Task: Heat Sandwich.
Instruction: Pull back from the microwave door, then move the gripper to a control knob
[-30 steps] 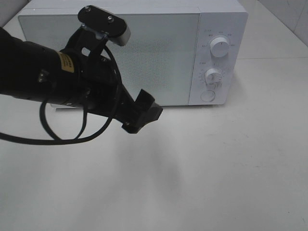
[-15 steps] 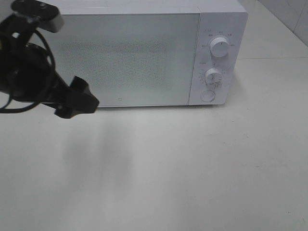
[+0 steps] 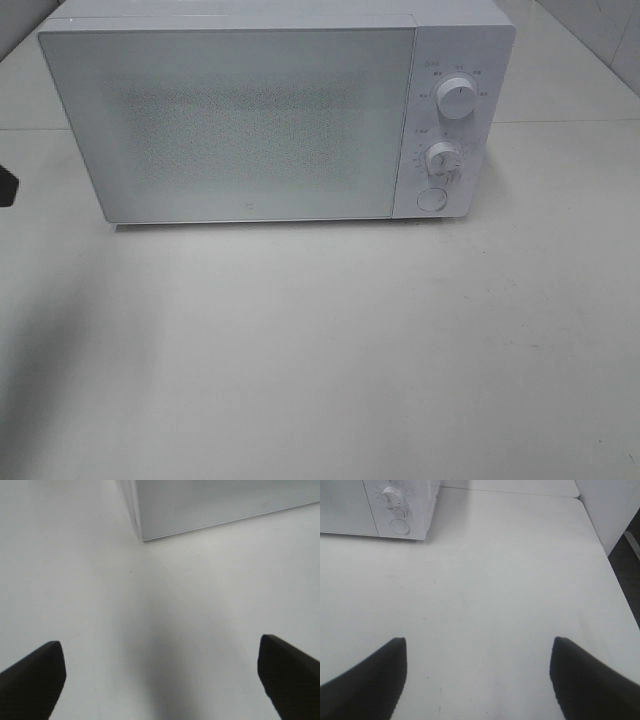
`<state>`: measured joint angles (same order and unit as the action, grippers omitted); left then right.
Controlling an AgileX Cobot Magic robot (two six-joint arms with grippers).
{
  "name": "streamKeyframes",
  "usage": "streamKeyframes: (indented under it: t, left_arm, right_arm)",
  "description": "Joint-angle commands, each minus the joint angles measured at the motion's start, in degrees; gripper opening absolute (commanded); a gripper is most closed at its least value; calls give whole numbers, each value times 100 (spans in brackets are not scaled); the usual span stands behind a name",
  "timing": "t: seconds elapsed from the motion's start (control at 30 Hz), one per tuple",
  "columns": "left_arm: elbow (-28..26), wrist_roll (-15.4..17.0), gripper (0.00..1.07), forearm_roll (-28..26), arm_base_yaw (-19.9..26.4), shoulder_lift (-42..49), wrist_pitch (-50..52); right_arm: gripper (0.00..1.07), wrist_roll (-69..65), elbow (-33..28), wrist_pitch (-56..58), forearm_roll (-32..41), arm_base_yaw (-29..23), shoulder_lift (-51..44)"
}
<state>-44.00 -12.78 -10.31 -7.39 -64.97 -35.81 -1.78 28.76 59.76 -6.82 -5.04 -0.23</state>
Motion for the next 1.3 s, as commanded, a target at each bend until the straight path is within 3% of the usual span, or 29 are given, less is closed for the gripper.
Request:
streamKeyframes:
  t: [0.03, 0.27, 0.6, 0.93, 1.13, 1.3]
  left_arm:
    - [34, 23, 98, -46, 206, 223, -286]
    - [97, 155, 98, 17, 659, 991, -1094]
    - [1083, 172, 98, 46, 665, 2160, -1587]
    - [1490, 183, 98, 57, 665, 3283, -2343]
    - [1547, 688, 98, 418, 665, 4034, -2372]
    - [1547, 693, 98, 476, 665, 4555, -2366]
  right_arm:
    - [76, 17, 11, -34, 6, 46, -155]
    - [76, 17, 11, -34, 6, 46, -155]
    - [76, 17, 11, -34, 6, 46, -155]
    - [76, 17, 11, -34, 6, 46, -155]
    - [76, 17, 11, -34, 6, 46, -155]
    - [76, 17, 11, -34, 6, 46, -155]
